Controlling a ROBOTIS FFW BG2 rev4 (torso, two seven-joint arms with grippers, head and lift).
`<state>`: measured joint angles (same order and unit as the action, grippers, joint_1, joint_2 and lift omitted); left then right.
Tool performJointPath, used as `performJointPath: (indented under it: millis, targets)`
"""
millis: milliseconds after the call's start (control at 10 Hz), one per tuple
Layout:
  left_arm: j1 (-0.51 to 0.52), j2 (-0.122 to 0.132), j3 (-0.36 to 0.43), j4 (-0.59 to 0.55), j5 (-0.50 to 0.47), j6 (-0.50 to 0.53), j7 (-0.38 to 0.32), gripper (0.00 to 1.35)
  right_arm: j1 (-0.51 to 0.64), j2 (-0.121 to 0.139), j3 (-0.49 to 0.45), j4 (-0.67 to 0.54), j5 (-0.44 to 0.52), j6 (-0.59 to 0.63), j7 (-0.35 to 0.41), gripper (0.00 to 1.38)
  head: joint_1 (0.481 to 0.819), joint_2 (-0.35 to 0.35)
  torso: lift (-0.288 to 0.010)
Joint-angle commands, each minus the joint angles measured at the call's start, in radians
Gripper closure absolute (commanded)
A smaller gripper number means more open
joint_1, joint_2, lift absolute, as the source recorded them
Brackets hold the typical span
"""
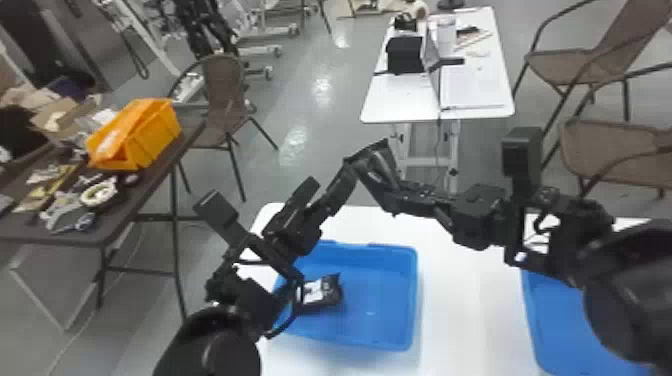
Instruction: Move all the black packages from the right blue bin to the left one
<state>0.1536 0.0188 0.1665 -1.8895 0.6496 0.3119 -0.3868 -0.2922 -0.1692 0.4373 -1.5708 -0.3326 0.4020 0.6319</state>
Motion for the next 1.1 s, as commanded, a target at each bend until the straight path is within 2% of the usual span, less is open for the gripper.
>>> performJointPath:
  millis: [0, 400, 500, 600, 800, 1000]
  targets:
    - [-0.009, -0.002, -0.01, 0.018, 0.019, -0.001, 0.0, 0.09, -0.008, 0.0, 0.015, 0.015, -0.022, 0.0, -0.001, 1.27, 0.668, 0.276, 0.0]
    - [-0.057, 0.018, -0.065, 0.043, -0.01, 0.015, 0.0, 0.1, -0.028, 0.003, 0.052, 0.055, -0.063, 0.0, -0.005, 1.27, 0.674, 0.27, 0.0]
    - [-0.06, 0.018, -0.065, 0.038, -0.042, 0.041, 0.0, 0.36, -0.028, 0.003, 0.054, 0.057, -0.066, 0.0, -0.005, 1.27, 0.674, 0.265, 0.0]
    - [-0.062, 0.021, -0.065, 0.03, -0.047, 0.081, 0.014, 1.15, -0.028, 0.003, 0.054, 0.057, -0.066, 0.0, -0.005, 1.27, 0.676, 0.26, 0.0]
    - [-0.054, 0.012, -0.067, 0.027, -0.039, 0.076, 0.025, 1.21, -0.03, 0.007, 0.052, 0.061, -0.062, -0.014, -0.011, 1.27, 0.683, 0.256, 0.0]
    - [-0.049, 0.009, -0.078, 0.029, -0.031, 0.044, 0.036, 1.21, -0.039, 0.023, 0.047, 0.09, -0.045, -0.043, -0.014, 1.27, 0.68, 0.253, 0.0]
